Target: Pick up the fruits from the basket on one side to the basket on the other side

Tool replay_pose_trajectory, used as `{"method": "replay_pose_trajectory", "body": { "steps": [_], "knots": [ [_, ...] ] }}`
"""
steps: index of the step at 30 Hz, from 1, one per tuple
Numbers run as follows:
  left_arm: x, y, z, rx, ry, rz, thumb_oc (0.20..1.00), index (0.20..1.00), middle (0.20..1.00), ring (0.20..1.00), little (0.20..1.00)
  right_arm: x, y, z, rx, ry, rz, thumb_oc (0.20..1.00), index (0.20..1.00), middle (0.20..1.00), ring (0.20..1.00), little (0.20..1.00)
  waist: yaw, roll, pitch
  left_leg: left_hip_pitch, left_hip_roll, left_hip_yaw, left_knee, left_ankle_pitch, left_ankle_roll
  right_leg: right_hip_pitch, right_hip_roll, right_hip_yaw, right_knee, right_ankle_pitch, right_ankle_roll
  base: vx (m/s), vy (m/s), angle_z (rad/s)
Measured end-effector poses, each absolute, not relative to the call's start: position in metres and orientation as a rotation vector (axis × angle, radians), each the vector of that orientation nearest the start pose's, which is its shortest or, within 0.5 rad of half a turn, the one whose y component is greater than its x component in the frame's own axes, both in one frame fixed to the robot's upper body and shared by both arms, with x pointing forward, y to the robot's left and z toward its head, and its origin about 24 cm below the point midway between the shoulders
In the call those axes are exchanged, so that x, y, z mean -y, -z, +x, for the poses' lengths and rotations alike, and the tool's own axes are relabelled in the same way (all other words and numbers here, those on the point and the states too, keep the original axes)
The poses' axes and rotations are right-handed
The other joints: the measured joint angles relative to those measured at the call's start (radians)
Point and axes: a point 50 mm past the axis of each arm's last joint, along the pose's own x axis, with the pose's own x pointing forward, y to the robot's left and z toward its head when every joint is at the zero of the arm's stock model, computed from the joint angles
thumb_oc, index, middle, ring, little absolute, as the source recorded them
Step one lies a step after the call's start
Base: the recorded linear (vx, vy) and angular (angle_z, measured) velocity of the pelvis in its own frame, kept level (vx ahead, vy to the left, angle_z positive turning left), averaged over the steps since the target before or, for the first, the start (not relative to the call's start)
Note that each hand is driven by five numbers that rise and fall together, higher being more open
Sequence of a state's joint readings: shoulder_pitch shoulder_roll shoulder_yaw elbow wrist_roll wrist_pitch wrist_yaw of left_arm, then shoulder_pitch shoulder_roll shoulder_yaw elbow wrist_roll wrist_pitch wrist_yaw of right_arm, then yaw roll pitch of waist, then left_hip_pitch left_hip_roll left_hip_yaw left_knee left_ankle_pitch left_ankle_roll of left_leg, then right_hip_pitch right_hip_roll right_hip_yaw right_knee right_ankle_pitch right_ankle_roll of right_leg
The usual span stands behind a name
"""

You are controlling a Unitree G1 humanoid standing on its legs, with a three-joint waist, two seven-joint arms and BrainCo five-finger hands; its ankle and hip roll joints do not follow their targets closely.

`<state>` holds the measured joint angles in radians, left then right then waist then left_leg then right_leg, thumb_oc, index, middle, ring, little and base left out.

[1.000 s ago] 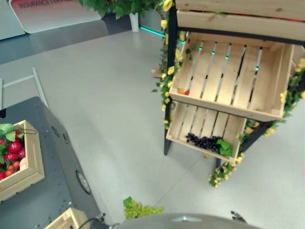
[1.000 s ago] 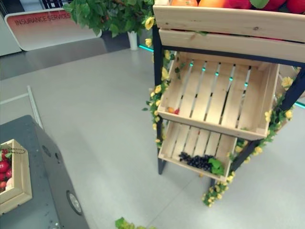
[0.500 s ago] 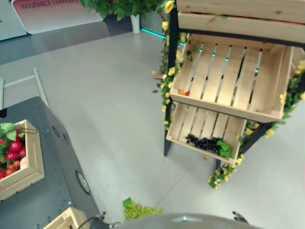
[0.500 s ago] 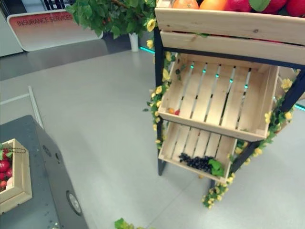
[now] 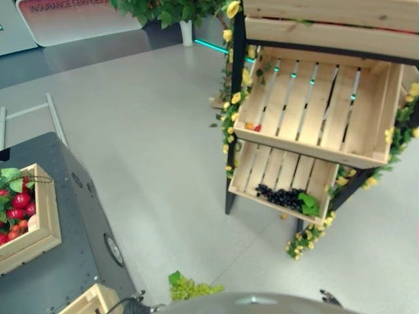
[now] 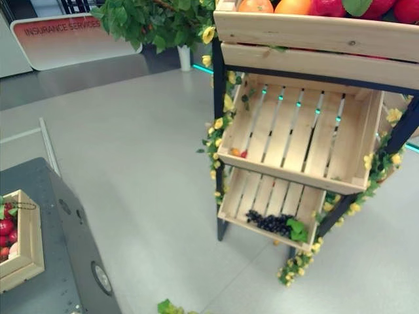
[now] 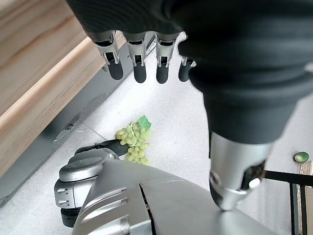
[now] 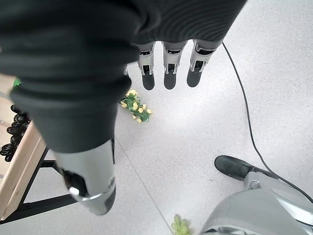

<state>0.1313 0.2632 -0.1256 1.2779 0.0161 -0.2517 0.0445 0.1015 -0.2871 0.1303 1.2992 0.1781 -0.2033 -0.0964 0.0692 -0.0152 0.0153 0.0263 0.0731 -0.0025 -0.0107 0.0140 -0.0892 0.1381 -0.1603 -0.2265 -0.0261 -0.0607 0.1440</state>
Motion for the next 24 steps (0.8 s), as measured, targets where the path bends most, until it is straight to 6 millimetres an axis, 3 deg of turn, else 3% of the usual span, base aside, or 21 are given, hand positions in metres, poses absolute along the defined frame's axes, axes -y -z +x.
{"method": "replay_pose_trajectory", "body": {
  "steps": [24],
  "knots": [
    [-0.2460, 0.1610, 0.0444, -1.161, -0.066, 0.332, 1.000, 1.000, 1.000, 1.000, 1.000, 0.2619, 0.1583, 0.0472, -1.181, 0.270, -0.244, 1.000, 1.000, 1.000, 1.000, 1.000, -0.001, -0.008, -0.003, 0.034, 0.001, 0.017, -0.014, 0.000, 0.000, 0.017, 0.000, 0.018, -0.001, 0.002, -0.002, 0.00, 0.002, -0.01]
  ]
}}
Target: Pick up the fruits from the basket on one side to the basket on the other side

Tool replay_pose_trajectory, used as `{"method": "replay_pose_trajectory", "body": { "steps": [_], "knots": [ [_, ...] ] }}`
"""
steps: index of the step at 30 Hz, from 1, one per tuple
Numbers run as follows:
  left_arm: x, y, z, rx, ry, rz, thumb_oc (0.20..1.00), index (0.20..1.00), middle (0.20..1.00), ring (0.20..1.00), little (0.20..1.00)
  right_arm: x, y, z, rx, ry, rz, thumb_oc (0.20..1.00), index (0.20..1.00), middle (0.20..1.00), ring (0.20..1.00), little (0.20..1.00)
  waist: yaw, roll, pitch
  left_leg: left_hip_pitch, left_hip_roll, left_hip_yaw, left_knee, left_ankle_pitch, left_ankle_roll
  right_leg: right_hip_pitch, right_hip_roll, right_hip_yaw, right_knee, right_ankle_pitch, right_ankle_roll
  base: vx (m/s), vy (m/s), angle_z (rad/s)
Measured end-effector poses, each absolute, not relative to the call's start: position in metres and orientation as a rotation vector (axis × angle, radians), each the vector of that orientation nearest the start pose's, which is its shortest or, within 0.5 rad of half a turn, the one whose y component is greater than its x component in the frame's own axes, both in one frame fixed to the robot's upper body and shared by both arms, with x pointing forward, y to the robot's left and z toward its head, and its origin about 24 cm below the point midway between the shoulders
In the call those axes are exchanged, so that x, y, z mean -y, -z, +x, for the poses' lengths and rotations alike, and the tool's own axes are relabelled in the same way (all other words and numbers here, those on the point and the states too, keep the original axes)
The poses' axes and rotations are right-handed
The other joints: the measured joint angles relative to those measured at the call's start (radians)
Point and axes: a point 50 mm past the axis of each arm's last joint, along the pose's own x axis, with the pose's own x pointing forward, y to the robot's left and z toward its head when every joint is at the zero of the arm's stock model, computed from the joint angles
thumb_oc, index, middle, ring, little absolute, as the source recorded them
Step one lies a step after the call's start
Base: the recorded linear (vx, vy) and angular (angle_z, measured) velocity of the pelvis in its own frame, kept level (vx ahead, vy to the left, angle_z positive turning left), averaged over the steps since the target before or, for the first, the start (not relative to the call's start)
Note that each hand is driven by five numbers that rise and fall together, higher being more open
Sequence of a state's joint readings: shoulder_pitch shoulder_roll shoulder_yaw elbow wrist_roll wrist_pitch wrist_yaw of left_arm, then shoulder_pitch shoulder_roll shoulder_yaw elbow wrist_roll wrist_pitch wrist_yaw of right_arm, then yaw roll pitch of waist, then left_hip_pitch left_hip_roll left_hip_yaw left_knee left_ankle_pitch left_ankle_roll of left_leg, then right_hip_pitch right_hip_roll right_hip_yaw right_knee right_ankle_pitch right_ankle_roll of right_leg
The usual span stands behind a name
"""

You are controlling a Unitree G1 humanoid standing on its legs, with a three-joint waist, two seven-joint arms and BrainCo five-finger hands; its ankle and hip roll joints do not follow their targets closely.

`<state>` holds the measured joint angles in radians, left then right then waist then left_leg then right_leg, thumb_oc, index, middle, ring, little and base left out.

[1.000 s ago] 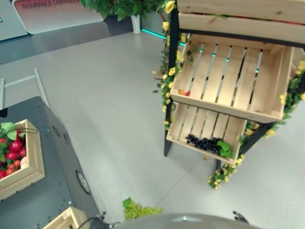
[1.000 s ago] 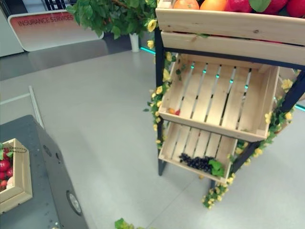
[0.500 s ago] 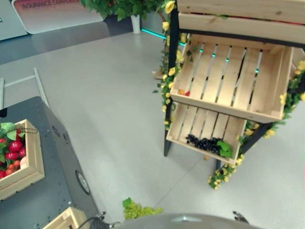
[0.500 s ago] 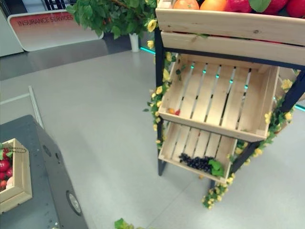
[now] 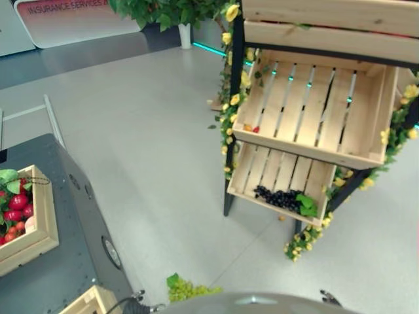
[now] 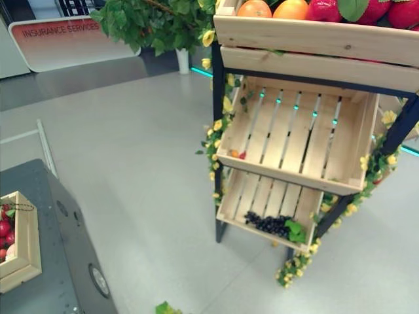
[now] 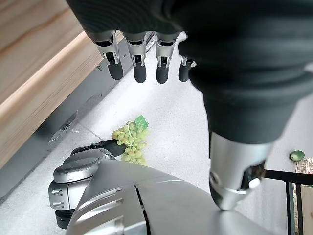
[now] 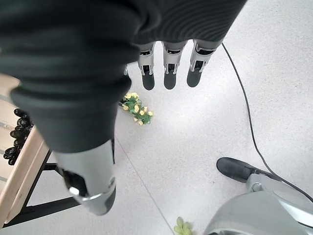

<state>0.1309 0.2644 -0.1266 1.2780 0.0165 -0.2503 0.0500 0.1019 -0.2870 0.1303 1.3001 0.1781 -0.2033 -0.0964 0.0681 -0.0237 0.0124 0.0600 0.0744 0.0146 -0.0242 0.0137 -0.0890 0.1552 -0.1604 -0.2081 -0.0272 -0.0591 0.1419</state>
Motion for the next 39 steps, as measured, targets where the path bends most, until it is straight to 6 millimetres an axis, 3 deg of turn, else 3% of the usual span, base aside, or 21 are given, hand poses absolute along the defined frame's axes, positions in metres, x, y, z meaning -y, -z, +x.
{"method": "replay_pose_trajectory", "body": {
  "steps": [20, 25, 26, 27, 28, 29, 30, 31, 32, 33, 34, 35, 36, 37, 38, 39],
  "knots": [
    [-0.247, 0.161, 0.047, -1.154, -0.065, 0.334, 1.000, 1.000, 1.000, 1.000, 1.000, 0.262, 0.158, 0.048, -1.180, 0.268, -0.244, 1.000, 1.000, 1.000, 1.000, 1.000, 0.002, -0.008, -0.013, 0.006, 0.001, 0.009, -0.008, 0.000, -0.001, -0.002, 0.000, 0.008, 0.007, 0.000, 0.000, -0.01, -0.008, 0.00],
    [-0.245, 0.159, 0.061, -1.119, -0.066, 0.332, 1.000, 1.000, 1.000, 1.000, 1.000, 0.262, 0.158, 0.050, -1.175, 0.264, -0.245, 1.000, 1.000, 1.000, 1.000, 1.000, 0.021, -0.003, 0.031, -0.086, 0.008, -0.054, 0.080, -0.001, -0.003, -0.019, 0.025, -0.014, 0.030, -0.022, -0.011, -0.09, -0.098, 0.46],
    [-0.245, 0.158, 0.072, -1.090, -0.071, 0.326, 1.000, 1.000, 1.000, 1.000, 1.000, 0.263, 0.157, 0.053, -1.168, 0.265, -0.248, 1.000, 1.000, 1.000, 1.000, 1.000, 0.033, -0.009, 0.056, -0.134, 0.008, -0.077, 0.144, 0.000, -0.008, -0.032, 0.034, -0.022, 0.053, -0.038, -0.025, -0.10, -0.054, 0.61],
    [-0.243, 0.157, 0.075, -1.073, -0.069, 0.319, 1.000, 1.000, 1.000, 1.000, 1.000, 0.264, 0.157, 0.055, -1.164, 0.266, -0.250, 1.000, 1.000, 1.000, 1.000, 1.000, 0.046, 0.006, 0.073, -0.155, 0.011, -0.078, 0.167, 0.012, -0.028, -0.038, 0.042, -0.029, 0.071, -0.044, -0.030, -0.12, -0.059, 0.82],
    [-0.237, 0.155, 0.088, -1.029, -0.066, 0.296, 1.000, 1.000, 1.000, 1.000, 1.000, 0.267, 0.155, 0.062, -1.146, 0.270, -0.258, 1.000, 1.000, 1.000, 1.000, 1.000, 0.067, 0.014, 0.102, -0.188, 0.014, -0.087, 0.200, 0.041, -0.072, -0.060, 0.052, -0.042, 0.118, -0.066, -0.048, -0.09, -0.037, 0.69],
    [-0.234, 0.155, 0.095, -1.011, -0.061, 0.289, 1.000, 1.000, 1.000, 1.000, 1.000, 0.268, 0.154, 0.063, -1.143, 0.275, -0.261, 1.000, 1.000, 1.000, 1.000, 1.000, 0.061, 0.006, 0.109, -0.216, 0.009, -0.109, 0.226, 0.056, -0.088, -0.073, 0.043, -0.049, 0.140, -0.080, -0.062, -0.05, -0.019, 0.90],
    [-0.230, 0.153, 0.105, -0.986, -0.053, 0.281, 1.000, 1.000, 1.000, 1.000, 1.000, 0.268, 0.153, 0.073, -1.119, 0.275, -0.262, 1.000, 1.000, 1.000, 1.000, 1.000, 0.080, 0.009, 0.125, -0.261, -0.008, -0.125, 0.244, 0.128, -0.110, -0.095, 0.051, -0.060, 0.174, -0.091, -0.075, -0.04, -0.043, 0.77],
    [-0.227, 0.152, 0.112, -0.967, -0.044, 0.280, 1.000, 1.000, 1.000, 1.000, 1.000, 0.269, 0.152, 0.074, -1.116, 0.276, -0.264, 1.000, 1.000, 1.000, 1.000, 1.000, 0.086, -0.004, 0.128, -0.282, -0.015, -0.125, 0.245, 0.164, -0.117, -0.114, 0.038, -0.060, 0.191, -0.099, -0.086, -0.01, -0.046, 0.93],
    [-0.221, 0.151, 0.120, -0.949, -0.034, 0.264, 1.000, 1.000, 1.000, 1.000, 1.000, 0.271, 0.151, 0.074, -1.114, 0.279, -0.272, 1.000, 1.000, 1.000, 1.000, 1.000, 0.087, -0.016, 0.135, -0.315, -0.029, -0.085, 0.278, 0.173, -0.115, -0.120, 0.016, -0.112, 0.197, -0.088, -0.108, 0.09, -0.052, 0.87],
    [-0.220, 0.151, 0.121, -0.945, -0.032, 0.255, 1.000, 1.000, 1.000, 1.000, 1.000, 0.272, 0.150, 0.075, -1.101, 0.277, -0.277, 1.000, 1.000, 1.000, 1.000, 1.000, 0.082, -0.026, 0.122, -0.340, 0.004, 0.137, 0.368, 0.073, -0.017, -0.120, -0.016, -0.204, 0.188, -0.074, -0.108, 0.14, -0.040, 0.78],
    [-0.222, 0.150, 0.121, -0.945, -0.036, 0.257, 1.000, 1.000, 1.000, 1.000, 1.000, 0.271, 0.150, 0.077, -1.096, 0.276, -0.276, 1.000, 1.000, 1.000, 1.000, 1.000, 0.080, -0.030, 0.117, -0.337, 0.016, 0.228, 0.399, 0.040, 0.009, -0.122, -0.025, -0.234, 0.180, -0.070, -0.104, 0.17, -0.012, 0.49],
    [-0.225, 0.150, 0.119, -0.951, -0.052, 0.252, 1.000, 1.000, 1.000, 1.000, 1.000, 0.269, 0.150, 0.080, -1.084, 0.268, -0.276, 1.000, 1.000, 1.000, 1.000, 1.000, 0.076, -0.032, 0.117, -0.318, 0.027, 0.344, 0.442, -0.032, 0.043, -0.126, -0.025, -0.249, 0.166, -0.069, -0.098, 0.14, 0.043, 0.27],
    [-0.227, 0.151, 0.116, -0.965, -0.065, 0.243, 1.000, 1.000, 1.000, 1.000, 1.000, 0.268, 0.149, 0.086, -1.066, 0.265, -0.276, 1.000, 1.000, 1.000, 1.000, 1.000, 0.073, -0.028, 0.116, -0.298, 0.037, 0.412, 0.458, -0.066, 0.056, -0.123, -0.022, -0.263, 0.160, -0.066, -0.096, 0.17, 0.101, 0.54],
    [-0.227, 0.154, 0.106, -0.998, -0.069, 0.237, 1.000, 1.000, 1.000, 1.000, 1.000, 0.270, 0.149, 0.081, -1.078, 0.275, -0.280, 1.000, 1.000, 1.000, 1.000, 1.000, 0.045, -0.002, 0.097, -0.243, 0.033, 0.451, 0.377, -0.117, 0.062, -0.127, -0.005, -0.280, 0.164, -0.065, -0.089, 0.19, 0.117, 0.68],
    [-0.227, 0.155, 0.103, -1.011, -0.071, 0.236, 1.000, 1.000, 1.000, 1.000, 1.000, 0.271, 0.150, 0.077, -1.094, 0.284, -0.279, 1.000, 1.000, 1.000, 1.000, 1.000, 0.038, 0.011, 0.094, -0.207, 0.007, 0.427, 0.278, -0.134, 0.145, -0.137, 0.004, -0.282, 0.186, -0.067, -0.076, 0.18, 0.099, 0.59],
    [-0.232, 0.156, 0.097, -1.028, -0.080, 0.245, 1.000, 1.000, 1.000, 1.000, 1.000, 0.265, 0.153, 0.075, -1.102, 0.273, -0.268, 1.000, 1.000, 1.000, 1.000, 1.000, 0.047, -0.009, 0.086, -0.194, -0.025, 0.421, 0.232, -0.126, 0.134, -0.165, -0.010, -0.266, 0.225, -0.079, -0.076, 0.16, 0.084, 0.29]
  ]
}}
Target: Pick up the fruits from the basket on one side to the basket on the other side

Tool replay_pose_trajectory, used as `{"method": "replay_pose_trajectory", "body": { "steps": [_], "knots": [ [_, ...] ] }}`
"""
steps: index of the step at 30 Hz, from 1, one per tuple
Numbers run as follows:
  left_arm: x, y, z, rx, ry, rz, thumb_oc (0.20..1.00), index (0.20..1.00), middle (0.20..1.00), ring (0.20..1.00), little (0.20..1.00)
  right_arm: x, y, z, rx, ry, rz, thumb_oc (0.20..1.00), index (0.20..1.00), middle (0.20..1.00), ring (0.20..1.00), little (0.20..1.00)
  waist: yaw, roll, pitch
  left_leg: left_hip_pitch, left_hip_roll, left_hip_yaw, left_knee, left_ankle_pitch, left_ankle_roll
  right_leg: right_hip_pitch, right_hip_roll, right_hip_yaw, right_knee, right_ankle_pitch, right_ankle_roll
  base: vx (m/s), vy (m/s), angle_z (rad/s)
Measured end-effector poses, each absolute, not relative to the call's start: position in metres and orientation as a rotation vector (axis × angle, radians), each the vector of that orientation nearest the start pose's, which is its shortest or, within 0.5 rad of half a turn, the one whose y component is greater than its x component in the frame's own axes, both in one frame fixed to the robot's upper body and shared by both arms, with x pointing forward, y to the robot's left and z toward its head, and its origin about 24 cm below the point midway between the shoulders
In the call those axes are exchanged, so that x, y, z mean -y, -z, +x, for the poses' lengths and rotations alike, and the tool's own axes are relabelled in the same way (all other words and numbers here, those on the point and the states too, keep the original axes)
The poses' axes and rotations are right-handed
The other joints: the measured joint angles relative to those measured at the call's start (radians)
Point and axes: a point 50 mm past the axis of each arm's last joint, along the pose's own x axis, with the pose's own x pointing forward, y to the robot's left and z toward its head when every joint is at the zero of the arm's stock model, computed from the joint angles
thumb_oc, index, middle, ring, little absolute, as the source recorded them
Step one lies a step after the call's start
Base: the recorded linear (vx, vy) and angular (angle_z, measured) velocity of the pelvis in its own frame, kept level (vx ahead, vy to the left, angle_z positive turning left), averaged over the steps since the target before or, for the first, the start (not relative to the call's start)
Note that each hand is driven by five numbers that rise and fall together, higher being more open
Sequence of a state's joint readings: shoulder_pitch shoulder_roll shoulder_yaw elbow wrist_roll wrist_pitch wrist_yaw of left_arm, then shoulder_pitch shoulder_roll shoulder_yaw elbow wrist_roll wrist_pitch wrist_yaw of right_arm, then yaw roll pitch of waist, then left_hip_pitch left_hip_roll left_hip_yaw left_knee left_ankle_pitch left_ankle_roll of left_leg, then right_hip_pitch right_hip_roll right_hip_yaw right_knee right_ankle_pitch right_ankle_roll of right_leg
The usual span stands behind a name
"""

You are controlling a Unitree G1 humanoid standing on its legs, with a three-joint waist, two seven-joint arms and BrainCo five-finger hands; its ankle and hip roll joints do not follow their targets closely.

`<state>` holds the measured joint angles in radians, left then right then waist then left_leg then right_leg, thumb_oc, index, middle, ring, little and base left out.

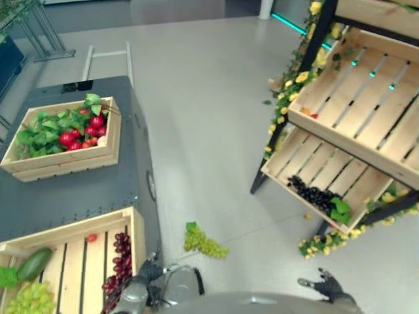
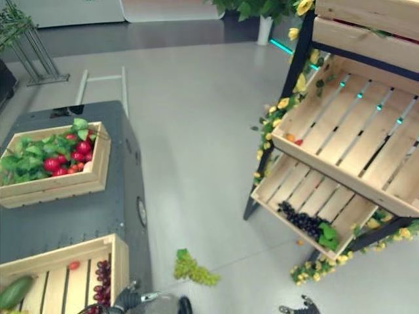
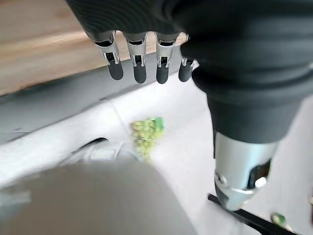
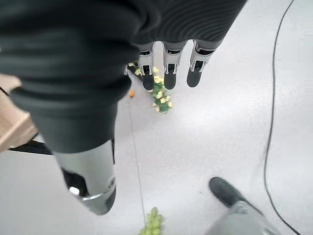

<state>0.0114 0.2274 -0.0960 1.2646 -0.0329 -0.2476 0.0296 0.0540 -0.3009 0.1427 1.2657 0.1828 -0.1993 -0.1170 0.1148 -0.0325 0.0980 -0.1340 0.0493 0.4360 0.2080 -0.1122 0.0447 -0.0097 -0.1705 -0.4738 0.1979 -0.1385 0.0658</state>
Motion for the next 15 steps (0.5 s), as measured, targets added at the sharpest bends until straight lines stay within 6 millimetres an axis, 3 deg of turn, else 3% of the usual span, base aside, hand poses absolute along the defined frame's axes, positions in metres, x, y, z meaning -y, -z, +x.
{"method": "replay_pose_trajectory", "body": {
  "steps": [6, 7, 9, 10, 11, 12, 13, 14, 15],
  "knots": [
    [-0.243, 0.157, 0.082, -1.077, -0.100, 0.266, 1.000, 1.000, 1.000, 1.000, 1.000, 0.257, 0.153, 0.088, -1.075, 0.249, -0.259, 1.000, 1.000, 1.000, 1.000, 1.000, 0.015, -0.018, -0.023, 0.037, -0.053, -0.057, -0.031, 0.022, 0.021, 0.033, -0.035, -0.022, 0.049, -0.034, 0.035, 0.19, 0.170, 0.30],
    [-0.240, 0.158, 0.081, -1.084, -0.097, 0.261, 1.000, 1.000, 1.000, 1.000, 1.000, 0.256, 0.151, 0.095, -1.056, 0.249, -0.258, 1.000, 1.000, 1.000, 1.000, 1.000, 0.009, -0.016, -0.029, 0.042, -0.072, -0.073, -0.017, 0.003, 0.026, 0.039, -0.059, -0.022, 0.106, -0.052, 0.060, 0.23, 0.276, 0.47],
    [-0.230, 0.159, 0.084, -1.078, -0.071, 0.246, 1.000, 1.000, 1.000, 1.000, 1.000, 0.263, 0.146, 0.107, -1.024, 0.258, -0.275, 1.000, 1.000, 1.000, 1.000, 1.000, 0.004, 0.023, -0.002, 0.083, -0.092, -0.128, -0.054, 0.013, 0.063, -0.028, -0.124, -0.021, 0.346, -0.044, 0.082, 0.04, 0.102, 0.61],
    [-0.225, 0.160, 0.084, -1.074, -0.044, 0.253, 1.000, 1.000, 1.000, 1.000, 1.000, 0.262, 0.147, 0.105, -1.031, 0.255, -0.272, 1.000, 1.000, 1.000, 1.000, 1.000, -0.002, 0.029, 0.000, 0.132, -0.107, -0.144, -0.099, 0.026, 0.071, -0.062, -0.164, 0.017, 0.478, 0.010, 0.112, -0.02, 0.028, 0.69],
    [-0.221, 0.160, 0.086, -1.072, -0.010, 0.270, 1.000, 1.000, 1.000, 1.000, 1.000, 0.262, 0.147, 0.107, -1.032, 0.253, -0.273, 1.000, 1.000, 1.000, 1.000, 1.000, -0.014, 0.043, 0.007, 0.146, -0.118, -0.189, -0.101, 0.035, 0.085, -0.120, -0.164, 0.117, 0.614, 0.071, 0.086, -0.03, -0.046, 0.82],
    [-0.222, 0.160, 0.087, -1.070, -0.006, 0.274, 1.000, 1.000, 1.000, 1.000, 1.000, 0.259, 0.147, 0.108, -1.031, 0.244, -0.272, 1.000, 1.000, 1.000, 1.000, 1.000, -0.022, 0.057, 0.010, 0.141, -0.121, -0.221, -0.097, 0.036, 0.087, -0.153, -0.142, 0.175, 0.660, 0.083, 0.087, 0.04, -0.081, 0.87],
    [-0.222, 0.160, 0.086, -1.071, -0.008, 0.275, 1.000, 1.000, 1.000, 1.000, 1.000, 0.257, 0.148, 0.106, -1.035, 0.240, -0.270, 1.000, 1.000, 1.000, 1.000, 1.000, -0.033, 0.055, 0.007, 0.142, -0.117, -0.219, -0.104, 0.041, 0.094, -0.167, -0.128, 0.197, 0.649, 0.076, 0.093, 0.07, -0.172, 0.86],
    [-0.222, 0.158, 0.096, -1.039, -0.001, 0.283, 1.000, 1.000, 1.000, 1.000, 1.000, 0.257, 0.148, 0.109, -1.034, 0.240, -0.270, 1.000, 1.000, 1.000, 1.000, 1.000, -0.016, 0.052, 0.015, 0.150, -0.125, -0.262, -0.118, 0.053, 0.089, -0.209, -0.094, 0.233, 0.588, 0.044, 0.086, 0.10, -0.270, 0.67],
    [-0.221, 0.158, 0.098, -1.037, 0.004, 0.288, 1.000, 1.000, 1.000, 1.000, 1.000, 0.258, 0.147, 0.111, -1.029, 0.239, -0.274, 1.000, 1.000, 1.000, 1.000, 1.000, -0.024, 0.060, 0.019, 0.141, -0.124, -0.308, -0.114, 0.057, 0.087, -0.204, -0.053, 0.261, 0.499, 0.025, 0.061, 0.11, -0.258, 1.13]
  ]
}}
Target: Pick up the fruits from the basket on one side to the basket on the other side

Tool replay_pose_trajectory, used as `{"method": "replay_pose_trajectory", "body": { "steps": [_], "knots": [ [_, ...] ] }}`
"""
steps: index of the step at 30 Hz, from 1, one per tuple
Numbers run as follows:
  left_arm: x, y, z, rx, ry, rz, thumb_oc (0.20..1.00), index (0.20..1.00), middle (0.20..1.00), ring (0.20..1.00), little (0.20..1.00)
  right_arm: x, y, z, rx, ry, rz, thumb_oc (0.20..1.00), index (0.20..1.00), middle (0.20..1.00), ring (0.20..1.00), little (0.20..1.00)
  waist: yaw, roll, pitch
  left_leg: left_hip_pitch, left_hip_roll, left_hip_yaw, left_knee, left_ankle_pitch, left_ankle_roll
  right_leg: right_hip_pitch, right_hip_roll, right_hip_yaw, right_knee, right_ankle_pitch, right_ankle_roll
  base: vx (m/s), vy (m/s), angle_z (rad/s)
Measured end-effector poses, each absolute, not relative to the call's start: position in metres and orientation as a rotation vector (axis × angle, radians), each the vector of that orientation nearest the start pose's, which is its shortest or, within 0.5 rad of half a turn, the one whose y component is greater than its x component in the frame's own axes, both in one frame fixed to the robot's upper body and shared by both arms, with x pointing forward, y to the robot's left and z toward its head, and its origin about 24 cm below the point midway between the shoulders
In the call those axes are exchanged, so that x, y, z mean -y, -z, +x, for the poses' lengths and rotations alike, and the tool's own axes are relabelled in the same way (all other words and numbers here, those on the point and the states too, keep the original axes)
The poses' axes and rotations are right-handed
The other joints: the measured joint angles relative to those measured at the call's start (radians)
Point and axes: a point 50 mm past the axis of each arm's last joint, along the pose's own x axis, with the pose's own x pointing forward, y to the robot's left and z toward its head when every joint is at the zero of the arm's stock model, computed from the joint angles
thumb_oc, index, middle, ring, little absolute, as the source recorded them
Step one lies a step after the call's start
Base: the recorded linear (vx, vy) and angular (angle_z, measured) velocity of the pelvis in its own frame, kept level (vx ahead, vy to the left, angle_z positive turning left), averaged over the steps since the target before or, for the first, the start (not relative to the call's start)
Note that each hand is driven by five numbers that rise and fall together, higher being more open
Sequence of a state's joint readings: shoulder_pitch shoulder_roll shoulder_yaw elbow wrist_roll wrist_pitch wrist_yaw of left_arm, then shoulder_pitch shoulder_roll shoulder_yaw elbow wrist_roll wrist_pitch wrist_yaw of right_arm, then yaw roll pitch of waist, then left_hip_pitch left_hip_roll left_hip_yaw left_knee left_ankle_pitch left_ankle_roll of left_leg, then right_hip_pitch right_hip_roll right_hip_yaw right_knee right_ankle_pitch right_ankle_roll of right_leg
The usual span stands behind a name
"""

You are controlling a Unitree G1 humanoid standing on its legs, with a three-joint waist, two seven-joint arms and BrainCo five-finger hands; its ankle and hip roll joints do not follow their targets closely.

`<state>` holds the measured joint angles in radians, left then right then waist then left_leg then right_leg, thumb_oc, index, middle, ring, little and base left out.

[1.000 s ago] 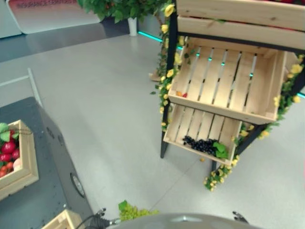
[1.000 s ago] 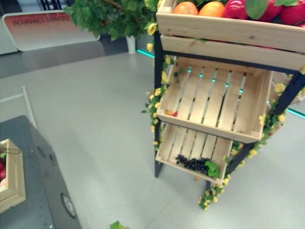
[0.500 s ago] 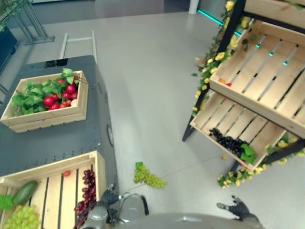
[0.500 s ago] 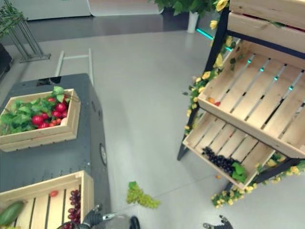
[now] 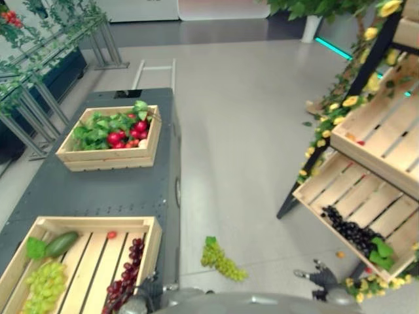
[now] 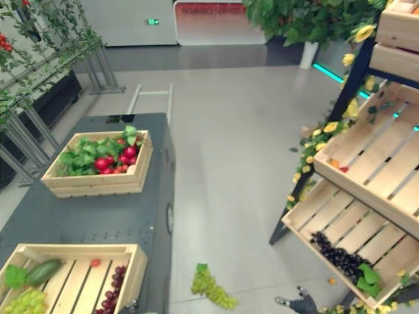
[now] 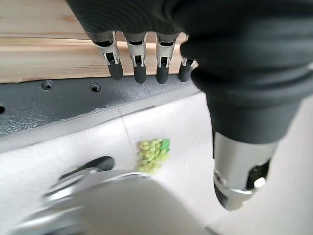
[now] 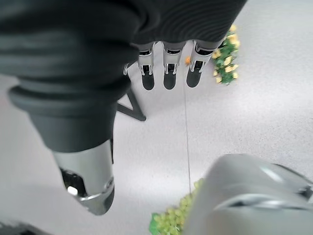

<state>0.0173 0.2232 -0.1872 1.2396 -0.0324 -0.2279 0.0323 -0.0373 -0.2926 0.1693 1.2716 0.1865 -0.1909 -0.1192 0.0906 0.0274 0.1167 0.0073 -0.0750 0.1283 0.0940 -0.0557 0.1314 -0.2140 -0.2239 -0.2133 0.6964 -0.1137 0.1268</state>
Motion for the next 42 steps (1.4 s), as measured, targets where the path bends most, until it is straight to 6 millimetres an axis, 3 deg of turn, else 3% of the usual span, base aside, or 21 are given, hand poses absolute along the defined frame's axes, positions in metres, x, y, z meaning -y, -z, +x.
{"method": "replay_pose_trajectory", "body": {
  "steps": [1, 3, 4, 5, 6, 8, 10, 11, 13, 14, 16, 17, 18, 20, 23, 26, 27, 31, 33, 38, 42],
  "knots": [
    [-0.219, 0.157, 0.103, -1.023, 0.013, 0.298, 1.000, 1.000, 1.000, 1.000, 1.000, 0.258, 0.147, 0.110, -1.030, 0.239, -0.272, 1.000, 1.000, 1.000, 1.000, 1.000, -0.021, 0.021, 0.007, -0.005, 0.005, -0.090, 0.001, 0.021, -0.022, 0.005, 0.061, 0.060, -0.170, -0.020, -0.011, 0.11, -0.246, 1.27],
    [-0.219, 0.154, 0.113, -0.997, 0.025, 0.312, 1.000, 1.000, 1.000, 1.000, 1.000, 0.257, 0.149, 0.106, -1.045, 0.232, -0.276, 1.000, 1.000, 1.000, 1.000, 1.000, -0.046, 0.025, 0.008, -0.015, -0.006, -0.183, -0.018, 0.036, -0.041, 0.014, 0.103, 0.176, -0.342, -0.010, -0.006, 0.19, -0.313, 1.86],
    [-0.219, 0.152, 0.122, -0.982, 0.030, 0.324, 1.000, 1.000, 1.000, 1.000, 1.000, 0.257, 0.150, 0.103, -1.059, 0.230, -0.276, 1.000, 1.000, 1.000, 1.000, 1.000, -0.064, 0.015, 0.001, -0.025, -0.023, -0.298, -0.014, 0.051, -0.058, 0.042, 0.156, 0.374, -0.444, -0.014, 0.004, 0.17, -0.249, 2.21],
    [-0.220, 0.150, 0.127, -0.970, 0.035, 0.334, 1.000, 1.000, 1.000, 1.000, 1.000, 0.256, 0.151, 0.101, -1.071, 0.220, -0.283, 1.000, 1.000, 1.000, 1.000, 1.000, -0.084, 0.022, 0.000, -0.040, -0.026, -0.334, -0.003, 0.045, -0.051, 0.058, 0.163, 0.430, -0.479, -0.008, -0.002, 0.12, -0.178, 2.35],
    [-0.224, 0.148, 0.131, -0.953, 0.039, 0.351, 1.000, 1.000, 1.000, 1.000, 1.000, 0.255, 0.151, 0.100, -1.076, 0.209, -0.280, 1.000, 1.000, 1.000, 1.000, 1.000, -0.088, -0.007, -0.013, -0.035, -0.036, -0.338, -0.018, 0.057, -0.061, 0.055, 0.150, 0.439, -0.499, 0.002, 0.004, 0.11, -0.198, 1.69],
    [-0.230, 0.149, 0.121, -0.978, 0.023, 0.360, 1.000, 1.000, 1.000, 1.000, 1.000, 0.256, 0.150, 0.107, -1.066, 0.206, -0.278, 1.000, 1.000, 1.000, 1.000, 1.000, -0.064, -0.038, -0.035, -0.041, -0.061, -0.377, -0.024, 0.053, -0.088, 0.079, 0.122, 0.441, -0.529, 0.068, -0.002, 0.11, -0.406, 1.46],
    [-0.225, 0.154, 0.110, -1.008, 0.030, 0.353, 1.000, 1.000, 1.000, 1.000, 1.000, 0.263, 0.149, 0.102, -1.087, 0.219, -0.294, 1.000, 1.000, 1.000, 1.000, 1.000, -0.055, -0.005, -0.058, -0.045, -0.033, -0.491, -0.020, 0.048, -0.124, 0.141, 0.154, 0.354, -0.550, 0.076, -0.013, 0.00, -0.525, 1.74],
    [-0.227, 0.154, 0.112, -1.013, 0.026, 0.359, 1.000, 1.000, 1.000, 1.000, 1.000, 0.262, 0.152, 0.094, -1.108, 0.211, -0.294, 1.000, 1.000, 1.000, 1.000, 1.000, -0.056, -0.004, -0.071, -0.059, -0.017, -0.539, -0.019, 0.039, -0.128, 0.153, 0.170, 0.322, -0.557, 0.047, -0.042, -0.04, -0.305, 1.59],
    [-0.233, 0.153, 0.109, -1.018, 0.006, 0.367, 1.000, 1.000, 1.000, 1.000, 1.000, 0.260, 0.152, 0.096, -1.109, 0.199, -0.291, 1.000, 1.000, 1.000, 1.000, 1.000, -0.030, 0.002, -0.075, -0.073, 0.041, -0.540, -0.057, 0.039, -0.124, 0.148, 0.204, 0.265, -0.536, 0.031, -0.091, -0.06, -0.456, 1.37],
    [-0.239, 0.156, 0.094, -1.076, -0.021, 0.371, 1.000, 1.000, 1.000, 1.000, 1.000, 0.259, 0.150, 0.106, -1.082, 0.191, -0.287, 1.000, 1.000, 1.000, 1.000, 1.000, -0.014, -0.017, -0.074, -0.080, 0.060, -0.542, -0.018, 0.049, -0.128, 0.139, 0.201, 0.199, -0.530, 0.032, -0.112, -0.11, -0.519, 1.15],
    [-0.243, 0.158, 0.085, -1.108, -0.043, 0.368, 1.000, 1.000, 1.000, 1.000, 1.000, 0.259, 0.147, 0.112, -1.056, 0.182, -0.292, 1.000, 1.000, 1.000, 1.000, 1.000, -0.014, -0.035, -0.072, -0.105, 0.090, -0.549, 0.026, 0.051, -0.170, 0.144, 0.212, 0.100, -0.534, 0.034, -0.140, -0.19, -0.497, 1.53],
    [-0.242, 0.159, 0.082, -1.120, -0.045, 0.364, 1.000, 1.000, 1.000, 1.000, 1.000, 0.262, 0.147, 0.111, -1.054, 0.174, -0.313, 1.000, 1.000, 1.000, 1.000, 1.000, -0.006, -0.043, -0.068, -0.134, 0.100, -0.536, 0.007, 0.102, -0.201, 0.152, 0.219, 0.014, -0.545, 0.036, -0.155, -0.15, -0.308, 1.83],
    [-0.242, 0.157, 0.089, -1.101, -0.050, 0.359, 1.000, 1.000, 1.000, 1.000, 1.000, 0.264, 0.146, 0.109, -1.056, 0.171, -0.326, 1.000, 1.000, 1.000, 1.000, 1.000, -0.023, -0.058, -0.060, -0.143, 0.110, -0.513, 0.010, 0.097, -0.213, 0.154, 0.214, -0.014, -0.556, 0.035, -0.163, -0.07, -0.144, 1.66],
    [-0.247, 0.158, 0.078, -1.124, -0.093, 0.342, 1.000, 1.000, 1.000, 1.000, 1.000, 0.265, 0.142, 0.123, -1.024, 0.168, -0.339, 1.000, 1.000, 1.000, 1.000, 1.000, -0.002, -0.079, -0.045, -0.133, 0.163, -0.376, -0.012, 0.092, -0.221, 0.157, 0.229, -0.030, -0.572, 0.025, -0.177, -0.11, -0.191, 0.87],
    [-0.253, 0.155, 0.085, -1.107, -0.122, 0.340, 1.000, 1.000, 1.000, 1.000, 1.000, 0.265, 0.138, 0.132, -0.989, 0.172, -0.347, 1.000, 1.000, 1.000, 1.000, 1.000, 0.007, -0.087, -0.022, -0.124, 0.228, -0.155, 0.033, 0.092, -0.220, 0.168, 0.228, -0.089, -0.584, 0.024, -0.214, -0.13, -0.145, 0.47],
    [-0.254, 0.152, 0.095, -1.075, -0.141, 0.327, 1.000, 1.000, 1.000, 1.000, 1.000, 0.262, 0.142, 0.122, -1.014, 0.155, -0.351, 1.000, 1.000, 1.000, 1.000, 1.000, -0.001, -0.089, -0.012, -0.129, 0.209, -0.100, 0.120, 0.073, -0.235, 0.178, 0.195, -0.154, -0.599, 0.032, -0.204, -0.14, -0.123, 0.69],
    [-0.252, 0.152, 0.097, -1.068, -0.136, 0.324, 1.000, 1.000, 1.000, 1.000, 1.000, 0.263, 0.144, 0.116, -1.030, 0.155, -0.354, 1.000, 1.000, 1.000, 1.000, 1.000, 0.007, -0.084, -0.008, -0.136, 0.195, -0.074, 0.133, 0.062, -0.218, 0.172, 0.178, -0.173, -0.588, 0.028, -0.191, -0.07, -0.038, 0.78],
    [-0.248, 0.151, 0.106, -1.044, -0.124, 0.316, 1.000, 1.000, 1.000, 1.000, 1.000, 0.260, 0.151, 0.094, -1.090, 0.157, -0.337, 1.000, 1.000, 1.000, 1.000, 1.000, -0.023, -0.044, -0.011, -0.129, 0.181, -0.040, -0.018, 0.069, -0.191, 0.168, 0.176, -0.175, -0.575, 0.022, -0.149, 0.00, 0.041, 1.00],
    [-0.247, 0.154, 0.094, -1.071, -0.124, 0.311, 1.000, 1.000, 1.000, 1.000, 1.000, 0.259, 0.151, 0.095, -1.083, 0.156, -0.336, 1.000, 1.000, 1.000, 1.000, 1.000, -0.025, -0.041, -0.049, -0.089, 0.159, 0.004, -0.105, 0.060, -0.202, 0.189, 0.151, -0.182, -0.609, 0.027, -0.131, 0.01, 0.125, 0.44],
    [-0.245, 0.155, 0.092, -1.070, -0.110, 0.305, 1.000, 1.000, 1.000, 1.000, 1.000, 0.260, 0.149, 0.099, -1.070, 0.163, -0.333, 1.000, 1.000, 1.000, 1.000, 1.000, -0.022, -0.010, -0.083, -0.082, 0.165, 0.061, -0.077, 0.112, -0.168, 0.237, 0.123, -0.234, -0.619, 0.025, -0.085, 0.06, 0.121, 0.36],
    [-0.245, 0.153, 0.097, -1.047, -0.089, 0.317, 1.000, 1.000, 1.000, 1.000, 1.000, 0.255, 0.152, 0.095, -1.082, 0.161, -0.316, 1.000, 1.000, 1.000, 1.000, 1.000, -0.024, -0.043, -0.093, -0.044, 0.133, 0.058, -0.088, 0.101, -0.167, 0.263, 0.090, -0.232, -0.613, 0.014, -0.047, 0.08, 0.202, 0.08]
  ]
}}
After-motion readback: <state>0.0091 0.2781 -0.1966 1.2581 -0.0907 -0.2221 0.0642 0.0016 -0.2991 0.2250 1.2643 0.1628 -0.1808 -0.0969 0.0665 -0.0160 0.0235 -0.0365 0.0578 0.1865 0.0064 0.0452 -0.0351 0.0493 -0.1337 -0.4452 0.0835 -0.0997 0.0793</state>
